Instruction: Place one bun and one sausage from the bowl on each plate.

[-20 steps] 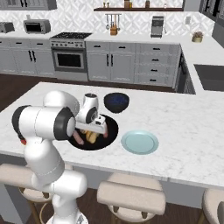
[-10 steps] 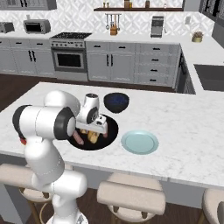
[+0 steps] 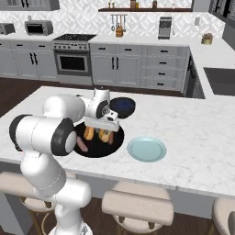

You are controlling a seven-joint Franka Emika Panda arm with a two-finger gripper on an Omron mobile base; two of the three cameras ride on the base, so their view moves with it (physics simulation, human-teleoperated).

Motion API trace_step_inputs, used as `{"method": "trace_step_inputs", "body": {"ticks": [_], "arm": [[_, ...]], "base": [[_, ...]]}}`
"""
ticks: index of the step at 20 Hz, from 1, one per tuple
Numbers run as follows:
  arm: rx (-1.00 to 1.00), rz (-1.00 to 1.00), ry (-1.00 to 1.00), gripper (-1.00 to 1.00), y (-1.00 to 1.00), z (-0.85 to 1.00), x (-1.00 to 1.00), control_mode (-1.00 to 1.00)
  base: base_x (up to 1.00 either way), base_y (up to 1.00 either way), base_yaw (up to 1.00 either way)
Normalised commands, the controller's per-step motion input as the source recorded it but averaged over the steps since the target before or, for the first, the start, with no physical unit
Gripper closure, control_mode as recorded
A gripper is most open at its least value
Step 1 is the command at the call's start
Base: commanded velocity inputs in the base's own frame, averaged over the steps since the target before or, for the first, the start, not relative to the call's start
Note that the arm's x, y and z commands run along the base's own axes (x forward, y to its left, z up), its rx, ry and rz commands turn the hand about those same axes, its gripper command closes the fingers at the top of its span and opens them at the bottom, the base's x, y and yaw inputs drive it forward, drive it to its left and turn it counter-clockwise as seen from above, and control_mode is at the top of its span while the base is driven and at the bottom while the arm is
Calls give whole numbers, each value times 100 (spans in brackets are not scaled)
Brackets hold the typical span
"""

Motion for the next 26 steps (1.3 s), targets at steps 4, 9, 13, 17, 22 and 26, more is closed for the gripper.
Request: {"method": "trace_step_inputs", "body": {"ticks": [4,9,13,17,22,26], "arm": [[0,0,0,100,-100,21,0,-100],[2,0,0,100,-100,-6,-4,-100],[7,0,-1,100,-100,-1,0,-100],[18,2,-10,100,-100,-7,0,-100],[9,5,-1,100,-97,-28,10,-100],[1,10,0,100,-50,-41,8,-100]], "base": [[0,0,0],[0,0,0],[0,0,0],[0,0,0],[0,0,0],[0,0,0]]}}
